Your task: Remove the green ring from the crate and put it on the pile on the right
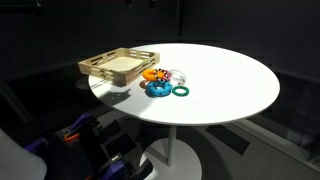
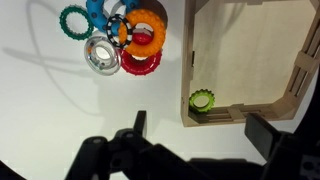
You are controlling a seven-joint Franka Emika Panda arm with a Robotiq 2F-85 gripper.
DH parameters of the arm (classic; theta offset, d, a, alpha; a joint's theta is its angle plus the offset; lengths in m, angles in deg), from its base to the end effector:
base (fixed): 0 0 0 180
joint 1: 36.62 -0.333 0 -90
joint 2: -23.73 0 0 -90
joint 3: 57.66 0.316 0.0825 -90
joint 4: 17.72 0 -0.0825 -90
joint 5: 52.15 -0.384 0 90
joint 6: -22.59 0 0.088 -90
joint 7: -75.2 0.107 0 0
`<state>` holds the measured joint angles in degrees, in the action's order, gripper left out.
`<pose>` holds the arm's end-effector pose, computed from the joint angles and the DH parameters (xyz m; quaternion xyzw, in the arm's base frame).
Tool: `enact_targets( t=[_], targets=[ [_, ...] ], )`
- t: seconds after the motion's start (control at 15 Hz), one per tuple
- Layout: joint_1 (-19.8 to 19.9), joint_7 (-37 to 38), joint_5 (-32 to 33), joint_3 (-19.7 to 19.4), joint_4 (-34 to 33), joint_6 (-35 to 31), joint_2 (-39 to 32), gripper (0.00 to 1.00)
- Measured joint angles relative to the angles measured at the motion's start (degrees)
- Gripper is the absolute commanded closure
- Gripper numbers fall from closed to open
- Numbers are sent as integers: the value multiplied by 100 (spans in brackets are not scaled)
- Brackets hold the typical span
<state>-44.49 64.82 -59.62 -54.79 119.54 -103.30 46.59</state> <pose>0.4359 0.0886 0.4854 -0.9827 -0.1489 -0.0999 0.0468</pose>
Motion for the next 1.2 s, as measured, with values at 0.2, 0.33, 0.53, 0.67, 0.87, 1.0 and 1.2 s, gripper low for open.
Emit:
enact_targets(
  t=[0.2,0.33,0.53,0.67,0.87,1.0,1.2],
  targets=[
    [-20,210,90,241,-273,57,-395,0],
    [-30,354,173,393,-411,75,-672,0],
    [-80,524,290,582,-554,75,-1084,0],
    [-149,601,362,675,-625,72,-1337,0],
    [-234,656,478,786,-752,58,-1673,0],
    [-290,665,558,817,-861,57,-1879,0],
    [-320,665,583,825,-1013,57,-2097,0]
  ],
)
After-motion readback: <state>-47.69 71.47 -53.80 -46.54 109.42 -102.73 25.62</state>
